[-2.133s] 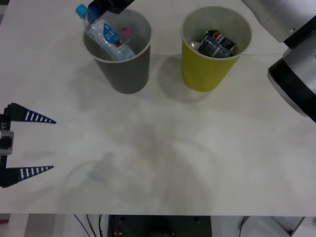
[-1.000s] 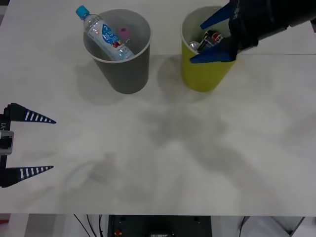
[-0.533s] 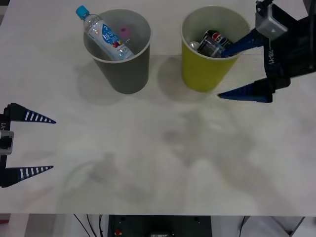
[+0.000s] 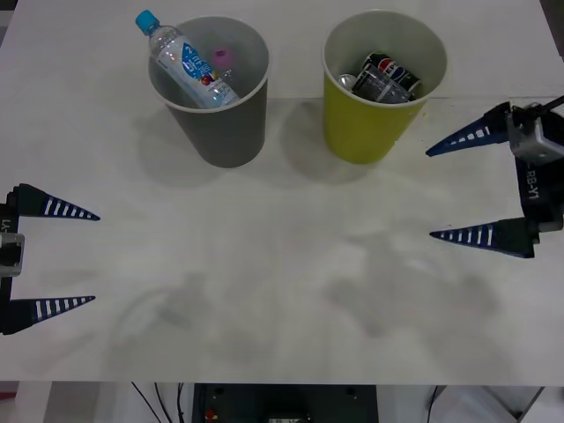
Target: Put the can into the green bin and the plastic bottle into the gray bin
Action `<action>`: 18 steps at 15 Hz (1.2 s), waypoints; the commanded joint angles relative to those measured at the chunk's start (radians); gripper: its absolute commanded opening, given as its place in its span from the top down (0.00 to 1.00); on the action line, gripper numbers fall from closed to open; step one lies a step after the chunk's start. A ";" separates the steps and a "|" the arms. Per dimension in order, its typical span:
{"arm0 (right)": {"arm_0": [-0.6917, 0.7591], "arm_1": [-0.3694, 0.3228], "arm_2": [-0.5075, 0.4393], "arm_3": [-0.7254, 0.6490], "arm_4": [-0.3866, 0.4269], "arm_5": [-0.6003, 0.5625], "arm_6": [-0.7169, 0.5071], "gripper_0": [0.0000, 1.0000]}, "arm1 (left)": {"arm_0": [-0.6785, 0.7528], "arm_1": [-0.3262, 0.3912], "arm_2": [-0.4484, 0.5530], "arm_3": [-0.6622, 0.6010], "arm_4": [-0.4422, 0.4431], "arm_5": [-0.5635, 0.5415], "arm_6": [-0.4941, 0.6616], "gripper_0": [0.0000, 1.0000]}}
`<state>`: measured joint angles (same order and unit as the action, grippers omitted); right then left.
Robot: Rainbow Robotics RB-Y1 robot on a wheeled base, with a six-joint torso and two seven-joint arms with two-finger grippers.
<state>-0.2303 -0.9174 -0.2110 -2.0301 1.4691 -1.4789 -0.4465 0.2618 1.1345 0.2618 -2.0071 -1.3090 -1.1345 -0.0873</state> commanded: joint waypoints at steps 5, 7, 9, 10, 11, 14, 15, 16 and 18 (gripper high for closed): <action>0.220 0.000 -0.117 -0.101 -0.015 0.000 0.060 0.00 | 0.000 0.000 0.000 0.000 0.000 0.000 0.000 0.00; 0.256 0.002 -0.131 -0.113 -0.018 0.000 0.069 0.00 | 0.000 0.000 0.000 0.000 0.000 0.000 0.000 0.00; 0.287 0.005 -0.145 -0.121 -0.026 0.000 0.078 0.00 | 0.000 0.000 0.000 0.000 0.000 0.000 0.000 0.00; 0.298 0.008 -0.153 -0.125 -0.027 0.000 0.081 0.00 | 0.000 0.000 0.000 0.000 0.000 0.000 0.000 0.00; 0.309 0.011 -0.156 -0.127 -0.027 0.000 0.086 0.00 | 0.000 0.000 0.000 0.000 0.000 0.000 0.000 0.00; 0.332 0.012 -0.165 -0.127 -0.023 0.000 0.100 0.00 | 0.000 0.000 0.000 0.000 0.000 0.000 0.000 0.00; 0.344 0.011 -0.165 -0.128 -0.023 0.000 0.106 0.00 | 0.000 0.000 0.000 0.000 0.000 0.000 0.000 0.00; 0.352 0.012 -0.165 -0.128 -0.023 0.000 0.109 0.00 | 0.000 0.000 0.000 0.000 0.000 0.000 0.000 0.00; 0.368 0.015 -0.165 -0.127 -0.019 0.000 0.118 0.00 | 0.000 0.000 0.000 0.000 0.000 0.000 0.000 0.00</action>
<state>0.1329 -0.9042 -0.3759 -2.1574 1.4471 -1.4788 -0.3317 0.2618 1.1345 0.2618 -2.0071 -1.3090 -1.1345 -0.0873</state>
